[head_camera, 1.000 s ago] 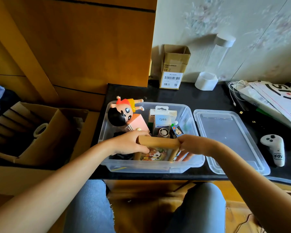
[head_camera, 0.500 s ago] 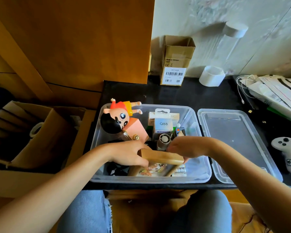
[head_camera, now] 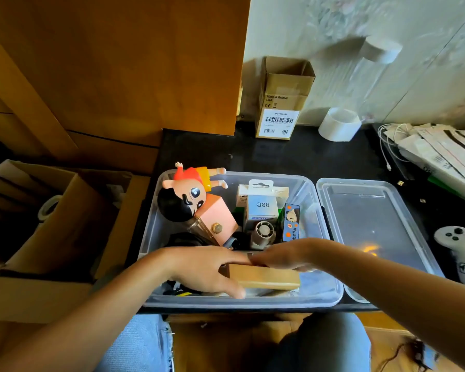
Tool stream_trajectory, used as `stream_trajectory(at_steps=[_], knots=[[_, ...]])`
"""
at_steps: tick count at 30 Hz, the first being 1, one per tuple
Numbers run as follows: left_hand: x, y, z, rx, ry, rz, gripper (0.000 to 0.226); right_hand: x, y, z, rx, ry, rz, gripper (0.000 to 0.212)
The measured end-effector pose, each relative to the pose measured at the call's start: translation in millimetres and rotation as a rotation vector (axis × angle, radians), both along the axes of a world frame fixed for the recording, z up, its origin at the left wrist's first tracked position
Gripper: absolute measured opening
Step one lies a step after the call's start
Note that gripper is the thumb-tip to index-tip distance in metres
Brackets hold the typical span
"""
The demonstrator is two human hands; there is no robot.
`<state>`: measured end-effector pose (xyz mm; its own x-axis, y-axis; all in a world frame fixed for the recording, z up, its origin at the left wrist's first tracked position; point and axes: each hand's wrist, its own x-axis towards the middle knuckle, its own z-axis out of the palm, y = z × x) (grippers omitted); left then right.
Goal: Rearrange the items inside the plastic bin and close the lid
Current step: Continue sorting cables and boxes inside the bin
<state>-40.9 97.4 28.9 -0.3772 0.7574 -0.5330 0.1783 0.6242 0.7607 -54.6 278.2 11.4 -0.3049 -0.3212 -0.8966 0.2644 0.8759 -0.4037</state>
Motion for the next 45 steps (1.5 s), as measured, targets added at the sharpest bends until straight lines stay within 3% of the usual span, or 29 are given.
stream_trajectory(at_steps=[3,6,9,15,21,27,33,38,45], knots=[[2,-1,-3,-0.003,-0.021,-0.03,0.042,0,1,-2,0.051,0.039,0.037,0.041],[2,-3,-6,-0.016,-0.033,-0.03,0.046,-2,5,-2,0.124,0.123,0.118,0.049],[2,-4,-7,-0.021,-0.051,-0.017,0.047,1,10,-6,0.137,0.022,0.12,0.051],[5,-7,-8,-0.008,-0.054,0.001,0.05,6,18,-5,-0.008,-0.182,-0.112,0.042],[7,-6,-5,0.01,-0.032,0.03,0.049,16,19,-8,-0.014,-0.066,-0.198,0.044],[15,-9,-8,0.008,0.071,0.052,0.056,21,16,-5,-0.059,-0.03,-0.152,0.048],[10,-12,-5,0.08,-0.055,0.151,0.039,13,27,19,-0.01,0.153,-0.042,0.058],[4,-7,-6,0.036,-0.269,0.214,0.037,10,26,23,-0.03,0.26,0.21,0.062],[11,-18,-12,-0.009,-0.261,0.302,0.033,17,19,13,-0.076,0.307,0.385,0.057]])
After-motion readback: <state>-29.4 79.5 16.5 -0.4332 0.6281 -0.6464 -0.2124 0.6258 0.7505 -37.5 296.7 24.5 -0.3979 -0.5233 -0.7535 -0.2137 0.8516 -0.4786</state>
